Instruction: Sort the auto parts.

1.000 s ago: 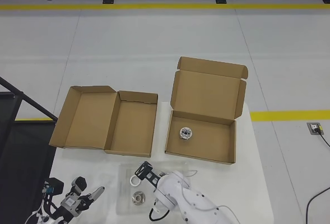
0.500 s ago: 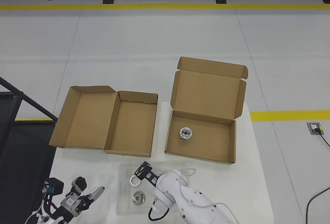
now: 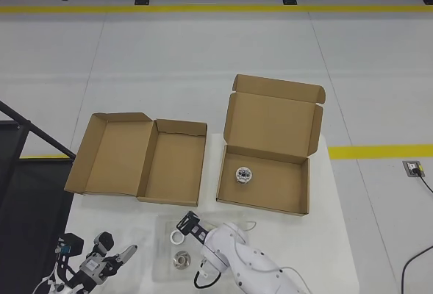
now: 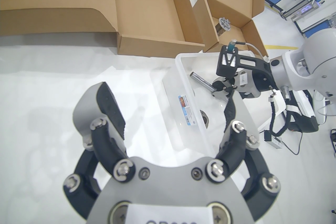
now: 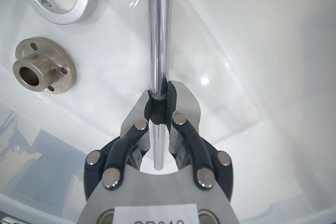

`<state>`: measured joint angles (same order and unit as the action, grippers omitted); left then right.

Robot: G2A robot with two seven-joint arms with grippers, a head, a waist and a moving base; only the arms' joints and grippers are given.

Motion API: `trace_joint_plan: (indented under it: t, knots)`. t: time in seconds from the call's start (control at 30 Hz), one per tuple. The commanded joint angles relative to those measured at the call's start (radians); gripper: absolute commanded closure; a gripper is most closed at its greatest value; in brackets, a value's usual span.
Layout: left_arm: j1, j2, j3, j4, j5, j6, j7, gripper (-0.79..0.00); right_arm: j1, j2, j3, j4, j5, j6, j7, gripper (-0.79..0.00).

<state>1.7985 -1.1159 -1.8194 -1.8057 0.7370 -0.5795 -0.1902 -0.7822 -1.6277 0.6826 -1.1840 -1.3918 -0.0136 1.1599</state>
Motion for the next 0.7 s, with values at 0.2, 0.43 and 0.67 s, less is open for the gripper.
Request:
trace_joint_plan:
  t: [0.2, 0.43, 0.67]
  knots:
    - [0.0, 0.0, 0.0, 0.0, 0.0, 0.0, 0.0, -0.785, -0.151, 0.044, 0.035, -0.28, -0.189, 0.006, -0.008, 0.0]
    - [0.0, 0.0, 0.0, 0.0, 0.0, 0.0, 0.0, -0.785, -0.305, 0.084, 0.043, -0.586, -0.506, 0.026, -0.043, 0.0]
    - [0.0, 0.0, 0.0, 0.0, 0.0, 0.0, 0.0, -0.785, -0.393, 0.102, 0.119, -0.754, -0.603, 0.041, -0.142, 0.0]
